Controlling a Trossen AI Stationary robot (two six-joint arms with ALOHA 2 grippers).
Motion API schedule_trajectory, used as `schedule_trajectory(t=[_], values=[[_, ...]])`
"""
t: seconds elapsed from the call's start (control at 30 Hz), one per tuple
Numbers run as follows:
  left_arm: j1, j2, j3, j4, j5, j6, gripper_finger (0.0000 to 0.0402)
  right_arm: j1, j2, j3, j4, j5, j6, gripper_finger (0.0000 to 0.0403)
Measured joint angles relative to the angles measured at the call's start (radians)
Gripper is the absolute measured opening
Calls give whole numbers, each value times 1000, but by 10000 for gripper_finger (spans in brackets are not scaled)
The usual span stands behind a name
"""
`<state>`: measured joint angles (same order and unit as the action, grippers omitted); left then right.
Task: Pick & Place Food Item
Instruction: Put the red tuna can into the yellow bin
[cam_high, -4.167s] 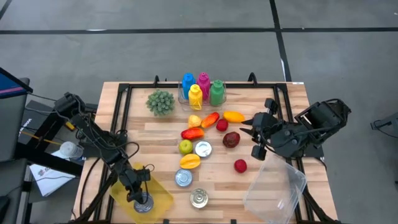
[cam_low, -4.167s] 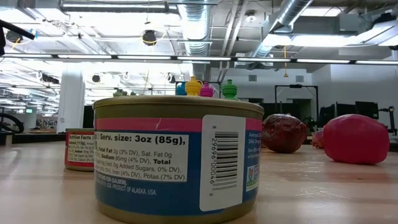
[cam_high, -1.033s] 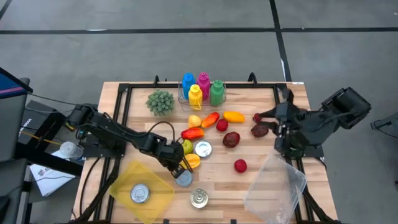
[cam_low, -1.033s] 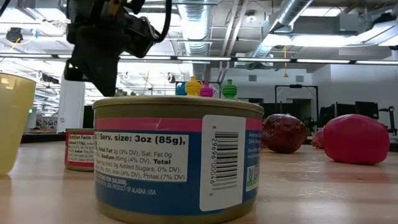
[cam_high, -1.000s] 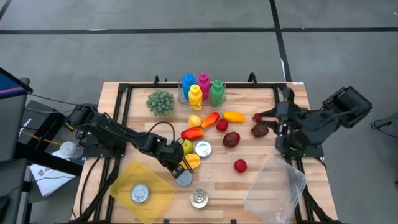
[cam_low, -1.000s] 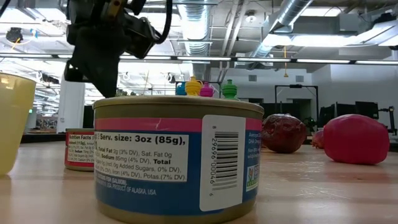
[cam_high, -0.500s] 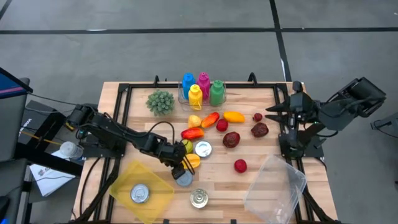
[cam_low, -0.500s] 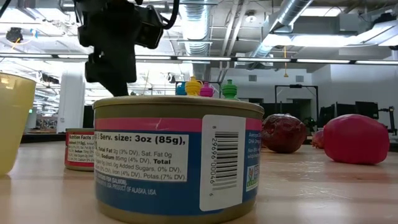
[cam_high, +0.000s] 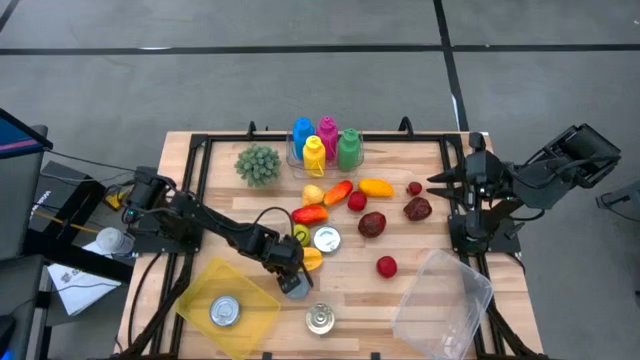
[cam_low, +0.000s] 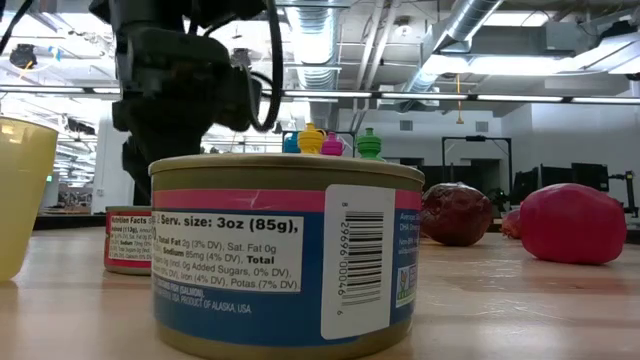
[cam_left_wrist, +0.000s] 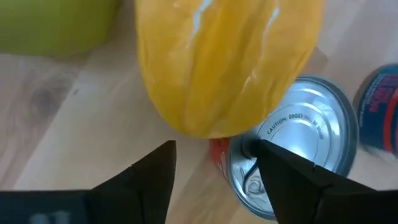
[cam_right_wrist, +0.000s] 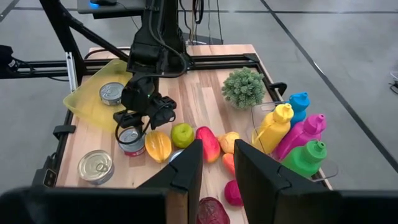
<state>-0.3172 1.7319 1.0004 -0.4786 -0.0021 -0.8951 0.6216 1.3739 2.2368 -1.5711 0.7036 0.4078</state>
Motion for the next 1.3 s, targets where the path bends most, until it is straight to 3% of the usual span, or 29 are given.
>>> schedule_trajectory(t=[0.17,0.4,0.47,0.8,1.1,1.3], values=[[0,1,3,-25,3,-3,164,0,0,0,0,0,0,86],[1,-2,-10,-46,14,4,29,0,0,0,0,-14,1,86],[6,-2,-11,-53,18,8,10,0,0,0,0,-27,1,86],[90,-35,-14,-137,4,24,0,0,0,0,0,-29,1,86],[134,-153,-20,-294,-42,28,1,0,0,0,0,-30,1,86],[136,-192,-19,-287,-43,27,1,0,0,0,0,-30,-11,86]])
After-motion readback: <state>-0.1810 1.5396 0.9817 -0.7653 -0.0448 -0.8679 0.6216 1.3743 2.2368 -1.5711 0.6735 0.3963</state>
